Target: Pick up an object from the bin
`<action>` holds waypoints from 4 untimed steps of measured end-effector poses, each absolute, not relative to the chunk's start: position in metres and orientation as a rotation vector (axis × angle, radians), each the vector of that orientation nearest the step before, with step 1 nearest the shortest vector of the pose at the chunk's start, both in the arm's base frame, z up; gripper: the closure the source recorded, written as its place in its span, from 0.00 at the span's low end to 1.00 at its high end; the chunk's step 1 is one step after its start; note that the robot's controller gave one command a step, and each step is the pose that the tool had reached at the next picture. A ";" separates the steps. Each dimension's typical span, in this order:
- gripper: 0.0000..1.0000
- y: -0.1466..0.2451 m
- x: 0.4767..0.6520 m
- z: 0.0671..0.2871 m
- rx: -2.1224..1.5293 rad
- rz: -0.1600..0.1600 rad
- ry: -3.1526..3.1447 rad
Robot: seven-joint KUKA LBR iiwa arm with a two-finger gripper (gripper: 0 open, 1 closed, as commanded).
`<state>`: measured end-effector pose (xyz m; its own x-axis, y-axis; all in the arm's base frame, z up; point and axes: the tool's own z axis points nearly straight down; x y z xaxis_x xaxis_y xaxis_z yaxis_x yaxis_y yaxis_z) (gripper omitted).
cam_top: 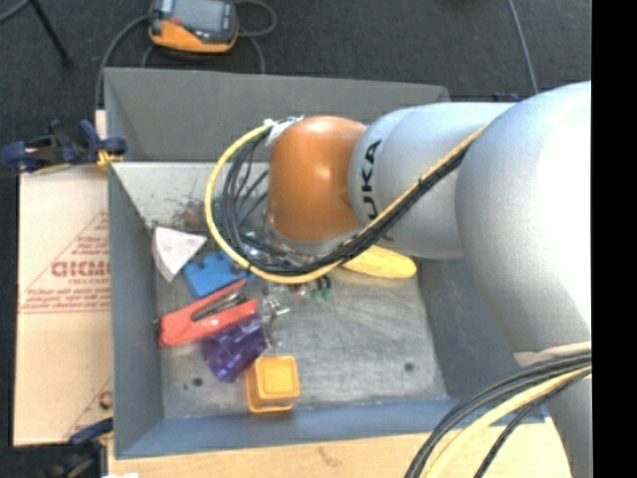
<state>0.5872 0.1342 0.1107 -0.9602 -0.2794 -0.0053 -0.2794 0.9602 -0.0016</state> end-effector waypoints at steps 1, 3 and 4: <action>0.00 0.133 0.543 0.099 -0.544 -0.001 3.055; 1.00 0.134 0.531 0.096 -0.544 -0.004 3.071; 1.00 0.121 0.521 0.166 -0.583 -0.002 3.086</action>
Offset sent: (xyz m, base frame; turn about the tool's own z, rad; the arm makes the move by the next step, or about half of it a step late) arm -0.0246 0.0286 -0.0407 -0.1242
